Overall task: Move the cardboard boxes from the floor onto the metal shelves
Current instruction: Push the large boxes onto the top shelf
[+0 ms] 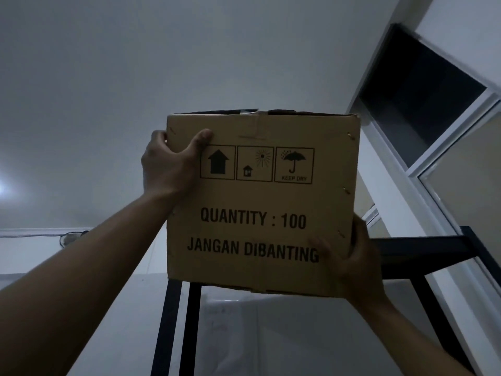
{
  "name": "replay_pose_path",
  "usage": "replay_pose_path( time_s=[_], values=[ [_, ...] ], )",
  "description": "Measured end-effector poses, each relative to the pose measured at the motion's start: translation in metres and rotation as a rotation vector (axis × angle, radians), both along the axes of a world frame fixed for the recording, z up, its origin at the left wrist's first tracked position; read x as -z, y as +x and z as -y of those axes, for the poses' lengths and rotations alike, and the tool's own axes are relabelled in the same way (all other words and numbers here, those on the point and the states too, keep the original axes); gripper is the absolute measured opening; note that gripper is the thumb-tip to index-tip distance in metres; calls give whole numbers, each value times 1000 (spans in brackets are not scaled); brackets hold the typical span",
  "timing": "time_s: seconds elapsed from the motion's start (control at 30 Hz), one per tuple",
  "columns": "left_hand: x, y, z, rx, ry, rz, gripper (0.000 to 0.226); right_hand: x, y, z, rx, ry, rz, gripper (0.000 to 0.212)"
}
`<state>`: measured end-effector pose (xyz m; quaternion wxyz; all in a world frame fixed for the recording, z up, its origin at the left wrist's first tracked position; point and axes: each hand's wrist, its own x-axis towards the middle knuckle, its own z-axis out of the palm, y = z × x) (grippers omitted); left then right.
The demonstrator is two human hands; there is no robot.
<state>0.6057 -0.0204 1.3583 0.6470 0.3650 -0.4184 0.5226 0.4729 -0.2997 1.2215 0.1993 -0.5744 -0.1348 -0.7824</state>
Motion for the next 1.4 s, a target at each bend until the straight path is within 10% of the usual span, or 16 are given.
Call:
replay_pose_path(
  time_s=[0.23, 0.8, 1.4],
  values=[
    [-9, 25, 34, -189, -14, -92, 69, -16, 44, 18, 140, 248, -56, 86],
    [-3, 58, 105, -230, 52, -81, 60, -82, 61, 97, 78, 125, 85, 16],
    [20, 114, 94, -220, 205, -167, 33, -110, 74, 88, 191, 21, -229, 56]
  ],
)
